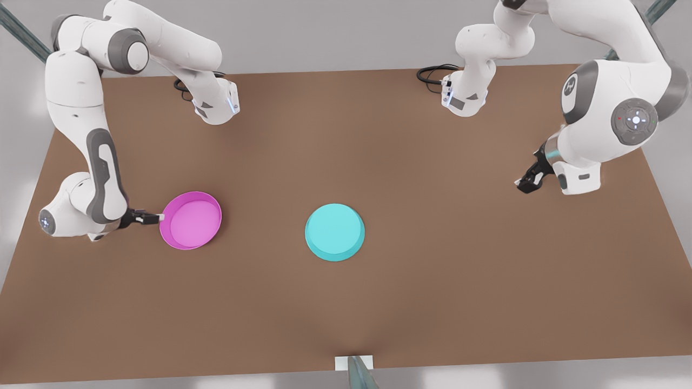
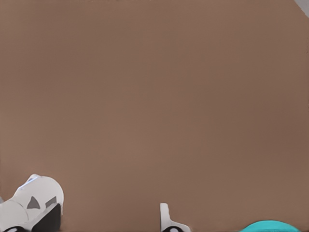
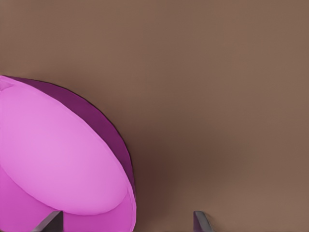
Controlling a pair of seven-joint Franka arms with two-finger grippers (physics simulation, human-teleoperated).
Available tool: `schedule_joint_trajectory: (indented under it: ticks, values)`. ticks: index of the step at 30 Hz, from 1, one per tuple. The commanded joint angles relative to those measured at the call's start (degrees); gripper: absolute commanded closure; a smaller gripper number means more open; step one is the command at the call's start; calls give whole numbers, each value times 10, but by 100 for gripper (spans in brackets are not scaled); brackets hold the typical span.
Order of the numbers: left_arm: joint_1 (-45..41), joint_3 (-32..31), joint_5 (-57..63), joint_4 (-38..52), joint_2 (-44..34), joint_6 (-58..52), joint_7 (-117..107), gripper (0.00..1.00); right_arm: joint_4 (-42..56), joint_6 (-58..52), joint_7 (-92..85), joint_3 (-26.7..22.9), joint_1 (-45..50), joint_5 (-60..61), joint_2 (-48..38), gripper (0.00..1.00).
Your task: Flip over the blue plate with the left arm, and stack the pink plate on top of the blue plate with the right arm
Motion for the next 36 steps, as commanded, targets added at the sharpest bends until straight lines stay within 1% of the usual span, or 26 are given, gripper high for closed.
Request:
schedule_joint_trajectory:
  ticks: [1, 2, 3, 6, 14, 15, 16, 17, 18, 19, 21, 22, 24, 28, 30, 32, 36]
  values:
    - [2, -7, 24, 12, 21, -17, 480, 0, -38, 120, -122, 1, 0, 33, -13, 0]
    - [0, -10, 2, 13, 40, -17, 478, 0, -49, 130, -127, 1, 0, 33, -17, 0]
    - [0, -10, -1, 29, 37, -19, 484, 0, -59, 133, -127, 1, 0, 33, -21, 0]
    - [0, -11, -2, 32, 26, -20, 477, 0, -80, 165, -127, 4, 0, 34, -17, 0]
    - [0, -11, -2, 32, 27, -19, 472, 0, -93, 174, -127, 14, 3, 45, -8, 0]
    - [0, -11, -2, 32, 26, -19, 474, 0, -92, 174, -128, 16, 3, 45, -8, 9]
    - [0, -11, -2, 32, 26, -19, 472, 0, -92, 174, -128, 17, 3, 45, -7, 24]
    - [0, -11, -2, 40, 26, -20, 472, 0, -93, 175, -128, 17, 3, 45, -6, 35]
    - [0, -11, -2, 47, 28, -20, 472, 0, -93, 177, -128, 18, 3, 46, -4, 37]
    - [0, -11, -1, 47, 28, -20, 472, 0, -93, 177, -127, 18, 4, 46, -3, 43]
    - [0, -10, -1, 47, 27, -20, 471, 0, -92, 177, -127, 19, 7, 46, -4, 63]
    - [0, -10, -1, 47, 27, -20, 471, 0, -92, 177, -127, 20, 8, 46, -4, 69]
    - [0, -10, 0, 47, 27, -20, 471, 0, -92, 177, -127, 20, 9, 46, -9, 78]
    - [0, -10, 4, 47, 26, -21, 474, 0, -90, 169, -127, 24, 10, 46, -21, 79]
    - [0, -10, 4, 47, 26, -21, 472, 0, -89, 168, -129, 38, 9, 46, -34, 79]
    - [0, -10, 4, 47, 26, -21, 472, 0, -84, 168, -136, 66, 10, 52, -39, 79]
    - [0, -10, 4, 48, 26, -21, 472, 0, -56, 169, -137, 167, 13, 123, -40, 79]
